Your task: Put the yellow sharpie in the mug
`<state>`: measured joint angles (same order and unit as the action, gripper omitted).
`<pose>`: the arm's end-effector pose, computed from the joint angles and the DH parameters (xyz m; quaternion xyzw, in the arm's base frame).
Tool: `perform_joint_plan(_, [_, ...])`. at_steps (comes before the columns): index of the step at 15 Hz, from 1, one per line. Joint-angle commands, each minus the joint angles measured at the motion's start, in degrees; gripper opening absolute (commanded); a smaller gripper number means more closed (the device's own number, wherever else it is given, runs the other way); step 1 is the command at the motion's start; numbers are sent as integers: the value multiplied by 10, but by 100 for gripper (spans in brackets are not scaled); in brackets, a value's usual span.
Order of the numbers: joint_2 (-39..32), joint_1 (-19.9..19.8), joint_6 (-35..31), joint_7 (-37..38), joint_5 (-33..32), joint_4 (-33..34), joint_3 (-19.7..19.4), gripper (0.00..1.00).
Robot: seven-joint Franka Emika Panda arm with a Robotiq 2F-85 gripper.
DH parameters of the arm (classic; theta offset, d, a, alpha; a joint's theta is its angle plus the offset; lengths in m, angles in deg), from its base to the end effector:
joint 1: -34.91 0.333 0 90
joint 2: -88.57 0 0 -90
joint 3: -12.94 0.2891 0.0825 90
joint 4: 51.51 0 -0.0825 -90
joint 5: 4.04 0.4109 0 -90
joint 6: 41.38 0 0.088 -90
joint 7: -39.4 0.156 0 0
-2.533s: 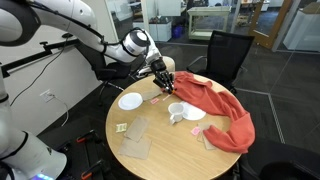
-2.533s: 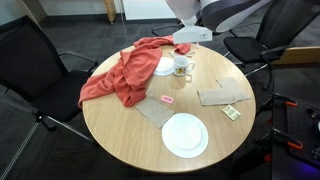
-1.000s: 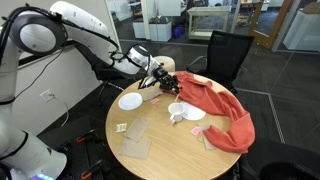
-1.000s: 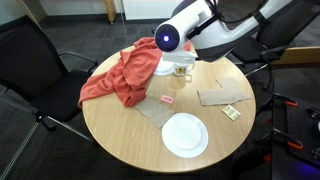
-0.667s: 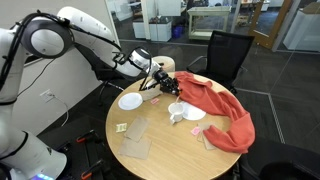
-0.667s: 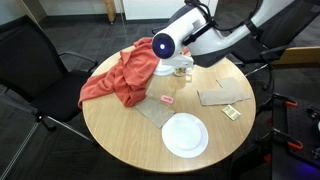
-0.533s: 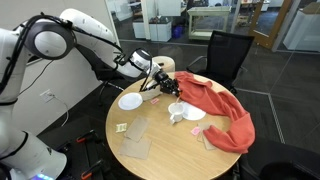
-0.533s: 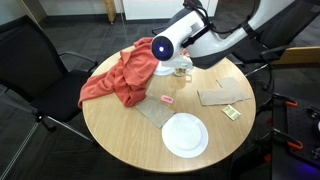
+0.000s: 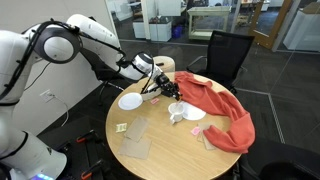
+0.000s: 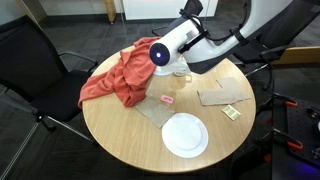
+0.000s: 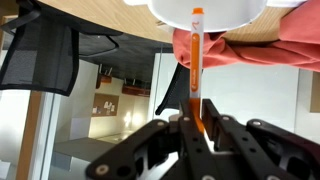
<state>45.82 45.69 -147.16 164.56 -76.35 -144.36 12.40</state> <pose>0.6758 0.0003 0.1366 0.6727 -0.4939 0.3930 0.3861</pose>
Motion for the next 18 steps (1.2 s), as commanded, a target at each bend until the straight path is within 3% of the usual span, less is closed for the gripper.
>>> perform_joint_plan(1, [-8,-6,14,-22,19,17,11,49])
perform_joint_plan(8, [4,-10,9,-19,30,-5,6,99])
perform_joint_plan(12, [16,-16,6,-9,28,-27,4,100])
perform_joint_plan(13, [-6,-13,3,-7,20,-3,4,100])
perform_joint_plan(18, [-6,-16,3,-7,21,-7,3,100])
